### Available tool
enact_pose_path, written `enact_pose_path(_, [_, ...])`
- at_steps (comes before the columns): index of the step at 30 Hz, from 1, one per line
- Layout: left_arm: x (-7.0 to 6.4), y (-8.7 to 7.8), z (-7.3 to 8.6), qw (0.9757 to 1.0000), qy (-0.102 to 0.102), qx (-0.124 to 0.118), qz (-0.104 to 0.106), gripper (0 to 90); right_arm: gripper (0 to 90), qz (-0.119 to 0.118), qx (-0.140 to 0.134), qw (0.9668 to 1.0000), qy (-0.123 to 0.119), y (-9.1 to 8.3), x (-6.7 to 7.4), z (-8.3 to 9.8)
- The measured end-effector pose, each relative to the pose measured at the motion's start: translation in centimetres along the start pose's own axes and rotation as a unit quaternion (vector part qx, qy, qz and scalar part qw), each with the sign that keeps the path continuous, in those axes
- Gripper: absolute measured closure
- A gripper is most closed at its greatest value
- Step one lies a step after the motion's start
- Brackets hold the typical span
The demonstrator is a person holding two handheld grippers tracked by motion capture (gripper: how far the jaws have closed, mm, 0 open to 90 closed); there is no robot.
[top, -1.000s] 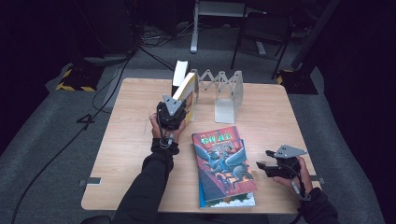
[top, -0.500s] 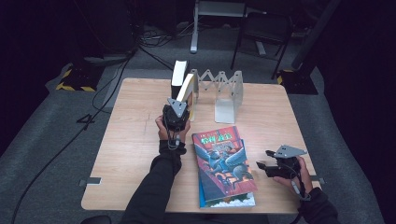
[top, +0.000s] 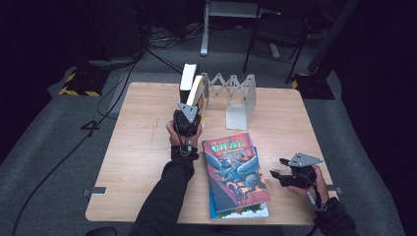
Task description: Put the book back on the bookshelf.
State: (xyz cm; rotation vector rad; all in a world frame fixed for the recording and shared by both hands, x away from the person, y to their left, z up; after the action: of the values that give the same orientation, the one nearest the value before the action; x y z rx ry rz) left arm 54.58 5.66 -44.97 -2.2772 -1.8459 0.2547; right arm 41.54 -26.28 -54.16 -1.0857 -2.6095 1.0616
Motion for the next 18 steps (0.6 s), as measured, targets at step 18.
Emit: enact_pose_path(18, [0.4,-1.2,2.5,0.9996,-0.003,0.028,0.004,60.7,35.8,-0.003,0.006,1.0,-0.004,0.0,0.3,0.0])
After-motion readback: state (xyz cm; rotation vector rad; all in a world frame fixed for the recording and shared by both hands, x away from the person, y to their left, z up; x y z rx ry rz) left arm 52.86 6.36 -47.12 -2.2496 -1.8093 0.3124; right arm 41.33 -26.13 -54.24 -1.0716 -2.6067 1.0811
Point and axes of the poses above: each handheld gripper's, and its own axes: y roughly forward along the jaws, z roughly out of its underside, x roughly to its left, the point moved 9 cm from there along y, roughly forward along the jaws, and after that the axes turned 3 degrees about -y, right-handed, at the moved point
